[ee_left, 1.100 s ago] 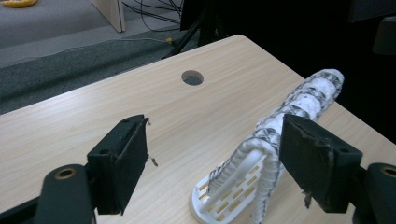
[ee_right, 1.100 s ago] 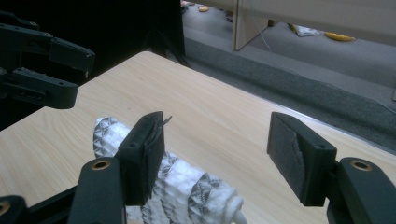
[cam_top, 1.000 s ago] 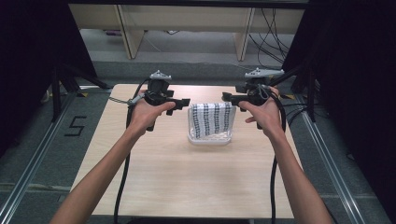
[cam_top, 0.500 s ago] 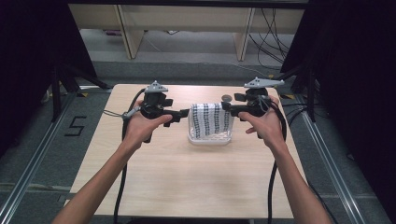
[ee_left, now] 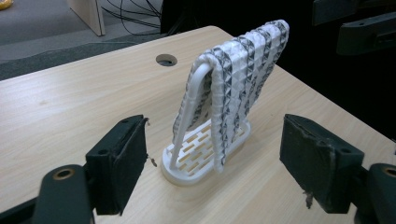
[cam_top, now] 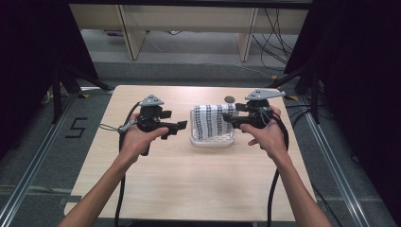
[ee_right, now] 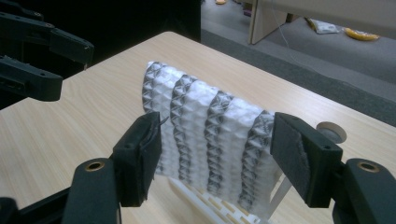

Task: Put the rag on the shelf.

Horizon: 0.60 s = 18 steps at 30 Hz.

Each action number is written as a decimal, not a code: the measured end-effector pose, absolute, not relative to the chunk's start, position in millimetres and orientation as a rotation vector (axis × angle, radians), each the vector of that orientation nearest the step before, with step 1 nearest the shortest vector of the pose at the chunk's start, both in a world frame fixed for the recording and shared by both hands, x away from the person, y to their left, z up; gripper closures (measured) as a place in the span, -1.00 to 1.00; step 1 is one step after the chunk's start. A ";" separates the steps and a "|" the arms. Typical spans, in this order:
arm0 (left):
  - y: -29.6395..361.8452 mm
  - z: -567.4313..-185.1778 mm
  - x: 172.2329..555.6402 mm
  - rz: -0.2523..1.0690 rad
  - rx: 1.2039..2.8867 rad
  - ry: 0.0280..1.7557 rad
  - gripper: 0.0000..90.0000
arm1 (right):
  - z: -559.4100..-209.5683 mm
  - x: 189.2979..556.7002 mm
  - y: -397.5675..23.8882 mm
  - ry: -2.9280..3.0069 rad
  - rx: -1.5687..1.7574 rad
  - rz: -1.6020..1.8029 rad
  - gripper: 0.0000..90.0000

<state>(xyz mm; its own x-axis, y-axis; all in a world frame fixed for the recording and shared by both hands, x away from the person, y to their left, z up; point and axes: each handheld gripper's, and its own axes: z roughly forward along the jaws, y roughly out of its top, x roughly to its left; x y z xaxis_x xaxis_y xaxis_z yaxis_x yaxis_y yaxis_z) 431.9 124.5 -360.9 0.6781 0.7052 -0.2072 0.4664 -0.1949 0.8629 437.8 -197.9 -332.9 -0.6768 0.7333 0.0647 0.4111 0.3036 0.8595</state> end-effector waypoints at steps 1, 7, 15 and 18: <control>124.8 -362.1 430.7 0.286 1.848 0.917 -0.50 | -334.4 437.3 -197.8 2.236 1.004 1.334 -0.24; 124.5 -368.9 420.5 0.290 1.855 0.901 -0.50 | -338.7 426.6 -198.1 2.252 0.991 1.324 -0.28; 126.1 -373.8 409.6 0.278 1.862 0.874 -0.50 | -347.1 416.0 -198.8 2.252 1.001 1.356 -0.39; 127.1 -374.6 406.4 0.290 1.866 0.875 -0.50 | -348.3 411.9 -200.1 2.259 1.000 1.355 -0.39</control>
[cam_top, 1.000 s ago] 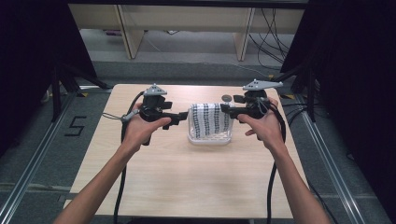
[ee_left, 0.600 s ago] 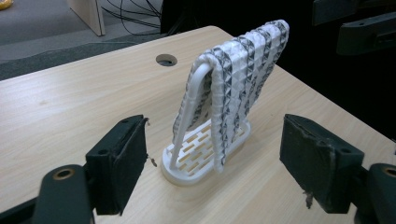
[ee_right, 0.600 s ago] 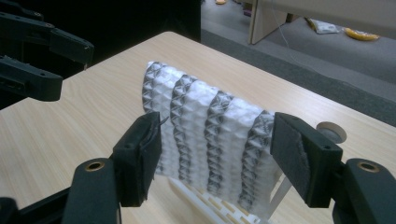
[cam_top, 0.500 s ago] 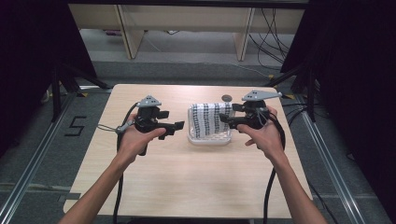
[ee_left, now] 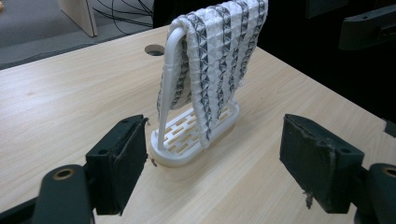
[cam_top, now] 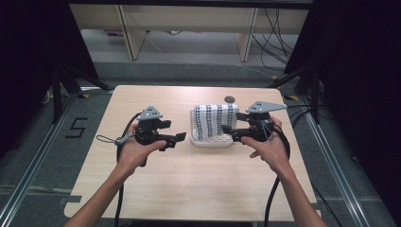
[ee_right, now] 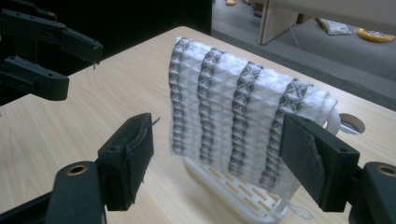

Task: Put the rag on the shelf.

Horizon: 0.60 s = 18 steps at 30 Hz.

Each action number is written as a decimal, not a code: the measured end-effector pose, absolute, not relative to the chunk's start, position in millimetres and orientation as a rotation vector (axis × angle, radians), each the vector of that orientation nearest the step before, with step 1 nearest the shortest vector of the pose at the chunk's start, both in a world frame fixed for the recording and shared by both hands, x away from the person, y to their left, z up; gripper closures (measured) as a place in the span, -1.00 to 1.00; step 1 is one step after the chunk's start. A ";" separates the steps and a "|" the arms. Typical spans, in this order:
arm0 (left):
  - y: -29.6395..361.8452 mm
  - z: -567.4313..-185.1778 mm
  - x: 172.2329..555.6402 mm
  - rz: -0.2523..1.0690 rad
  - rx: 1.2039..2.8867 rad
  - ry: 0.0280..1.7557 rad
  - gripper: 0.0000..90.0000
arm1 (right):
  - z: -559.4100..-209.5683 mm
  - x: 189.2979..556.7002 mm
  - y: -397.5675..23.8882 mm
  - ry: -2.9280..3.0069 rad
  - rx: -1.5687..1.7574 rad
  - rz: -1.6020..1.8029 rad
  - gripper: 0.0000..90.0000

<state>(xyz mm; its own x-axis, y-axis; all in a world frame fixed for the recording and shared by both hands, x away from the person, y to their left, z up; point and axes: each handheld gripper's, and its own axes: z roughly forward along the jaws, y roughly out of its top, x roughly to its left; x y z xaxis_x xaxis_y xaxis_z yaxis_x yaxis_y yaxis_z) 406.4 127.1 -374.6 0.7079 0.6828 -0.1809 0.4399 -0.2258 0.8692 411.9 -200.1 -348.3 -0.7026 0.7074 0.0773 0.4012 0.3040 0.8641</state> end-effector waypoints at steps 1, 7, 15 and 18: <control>127.5 -374.8 405.5 0.294 1.867 0.876 -0.50 | -348.5 410.9 -200.9 2.259 0.993 1.350 -0.39; 129.0 -376.8 401.5 0.299 1.873 0.874 -0.50 | -351.3 406.7 -204.1 2.261 0.964 1.340 -0.39; 131.8 -381.0 397.0 0.301 1.884 0.878 -0.50 | -357.3 400.4 -204.7 2.262 0.982 1.364 -0.39; 132.5 -383.3 394.8 0.299 1.886 0.870 -0.50 | -358.8 396.2 -205.3 2.266 1.002 1.361 -0.39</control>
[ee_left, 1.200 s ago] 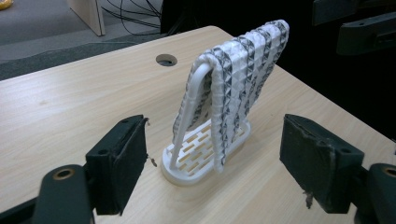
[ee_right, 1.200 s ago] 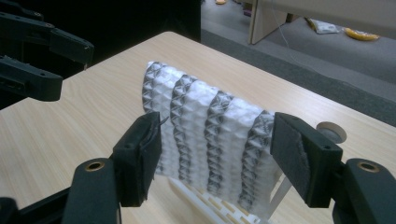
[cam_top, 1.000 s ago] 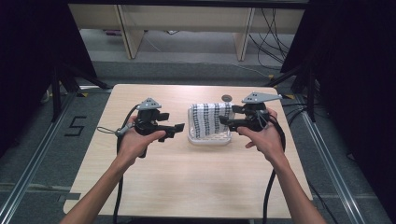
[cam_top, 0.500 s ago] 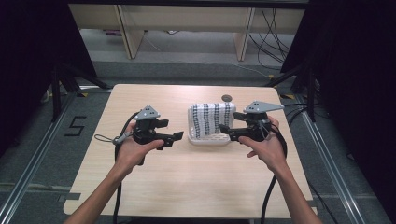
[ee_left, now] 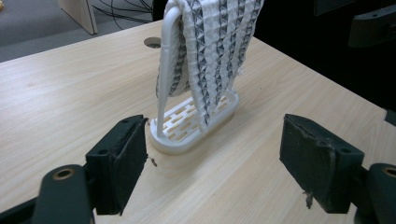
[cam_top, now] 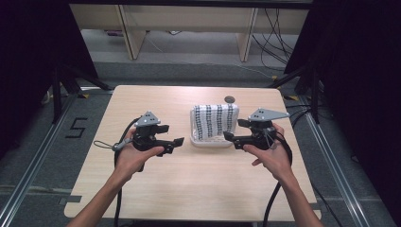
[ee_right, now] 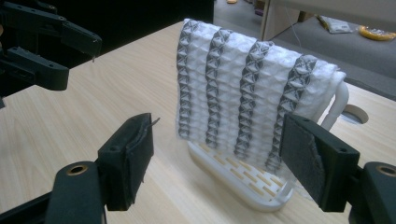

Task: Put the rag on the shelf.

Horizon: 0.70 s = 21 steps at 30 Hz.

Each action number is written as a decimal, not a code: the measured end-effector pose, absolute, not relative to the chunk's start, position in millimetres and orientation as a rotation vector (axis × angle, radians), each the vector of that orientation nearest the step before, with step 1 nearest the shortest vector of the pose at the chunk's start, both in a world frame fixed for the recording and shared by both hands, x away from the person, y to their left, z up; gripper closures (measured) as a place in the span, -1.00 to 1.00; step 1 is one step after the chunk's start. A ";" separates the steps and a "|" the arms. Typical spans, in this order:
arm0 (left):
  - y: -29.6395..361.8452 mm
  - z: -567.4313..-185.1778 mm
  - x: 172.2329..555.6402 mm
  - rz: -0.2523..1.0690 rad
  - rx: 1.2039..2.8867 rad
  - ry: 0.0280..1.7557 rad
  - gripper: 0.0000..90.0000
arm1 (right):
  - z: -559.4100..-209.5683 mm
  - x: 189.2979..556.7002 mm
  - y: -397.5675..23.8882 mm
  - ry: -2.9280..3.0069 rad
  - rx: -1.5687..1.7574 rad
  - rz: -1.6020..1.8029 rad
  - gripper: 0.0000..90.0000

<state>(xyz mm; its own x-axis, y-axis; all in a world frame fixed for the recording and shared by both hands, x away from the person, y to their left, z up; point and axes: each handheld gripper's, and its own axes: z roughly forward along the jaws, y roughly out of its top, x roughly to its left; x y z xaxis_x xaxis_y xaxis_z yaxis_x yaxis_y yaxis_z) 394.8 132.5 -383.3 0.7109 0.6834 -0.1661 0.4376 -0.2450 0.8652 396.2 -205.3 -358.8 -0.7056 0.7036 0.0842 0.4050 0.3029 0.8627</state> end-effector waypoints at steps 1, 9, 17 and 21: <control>132.7 -383.9 393.8 0.304 1.890 0.871 -0.50 | -359.3 396.3 -206.8 2.260 0.978 1.342 -0.39; 134.2 -394.8 386.6 0.308 1.908 0.865 -0.50 | -369.6 386.7 -210.2 2.262 1.020 1.351 -0.39; 138.3 -401.0 380.3 0.314 1.912 0.871 -0.50 | -377.2 379.4 -214.5 2.275 1.010 1.348 -0.39; 138.7 -403.5 375.6 0.315 1.906 0.859 -0.50 | -379.6 375.7 -214.5 2.285 0.989 1.349 -0.40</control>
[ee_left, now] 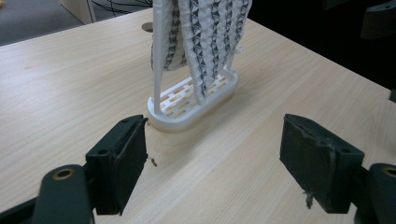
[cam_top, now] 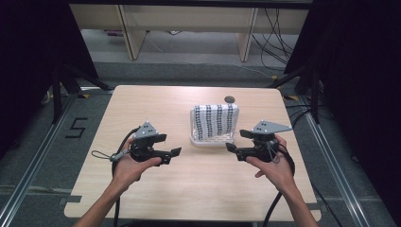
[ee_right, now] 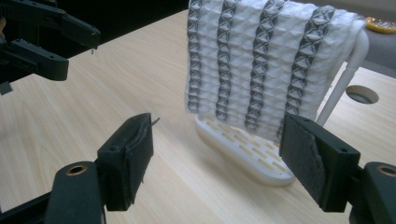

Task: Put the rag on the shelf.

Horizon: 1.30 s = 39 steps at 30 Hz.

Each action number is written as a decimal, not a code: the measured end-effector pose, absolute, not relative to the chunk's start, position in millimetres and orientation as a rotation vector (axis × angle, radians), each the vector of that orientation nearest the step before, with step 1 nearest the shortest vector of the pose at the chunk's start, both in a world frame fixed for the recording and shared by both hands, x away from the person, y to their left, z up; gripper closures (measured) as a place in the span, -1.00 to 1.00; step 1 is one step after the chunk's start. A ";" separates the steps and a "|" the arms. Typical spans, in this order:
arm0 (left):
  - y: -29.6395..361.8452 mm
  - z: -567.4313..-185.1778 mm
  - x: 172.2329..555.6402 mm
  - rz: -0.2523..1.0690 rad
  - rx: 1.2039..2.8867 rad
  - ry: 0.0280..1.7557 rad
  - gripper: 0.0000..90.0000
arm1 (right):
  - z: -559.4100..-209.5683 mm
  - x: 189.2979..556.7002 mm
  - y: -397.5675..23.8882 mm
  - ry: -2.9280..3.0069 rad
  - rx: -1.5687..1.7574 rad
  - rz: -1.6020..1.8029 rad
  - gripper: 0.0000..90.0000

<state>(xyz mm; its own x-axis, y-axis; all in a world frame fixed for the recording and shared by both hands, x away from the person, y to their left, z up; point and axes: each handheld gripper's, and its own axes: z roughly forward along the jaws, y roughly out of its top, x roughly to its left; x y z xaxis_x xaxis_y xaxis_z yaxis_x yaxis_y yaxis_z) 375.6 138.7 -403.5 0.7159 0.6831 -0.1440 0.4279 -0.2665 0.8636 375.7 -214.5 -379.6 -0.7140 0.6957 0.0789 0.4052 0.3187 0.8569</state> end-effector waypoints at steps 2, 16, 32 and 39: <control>139.2 -404.1 372.8 0.315 1.914 0.856 -0.50 | -380.8 373.9 -214.6 2.290 0.974 1.348 -0.40; 143.3 -414.5 354.2 0.315 1.930 0.833 -0.50 | -394.3 355.3 -210.6 2.330 0.956 1.332 -0.40; 145.9 -429.5 344.0 0.287 1.973 0.798 -0.57 | -406.7 345.3 -217.7 2.339 0.998 1.315 -0.50; 149.1 -436.6 340.1 0.284 1.985 0.797 -0.57 | -409.4 339.8 -220.1 2.326 0.991 1.319 -0.51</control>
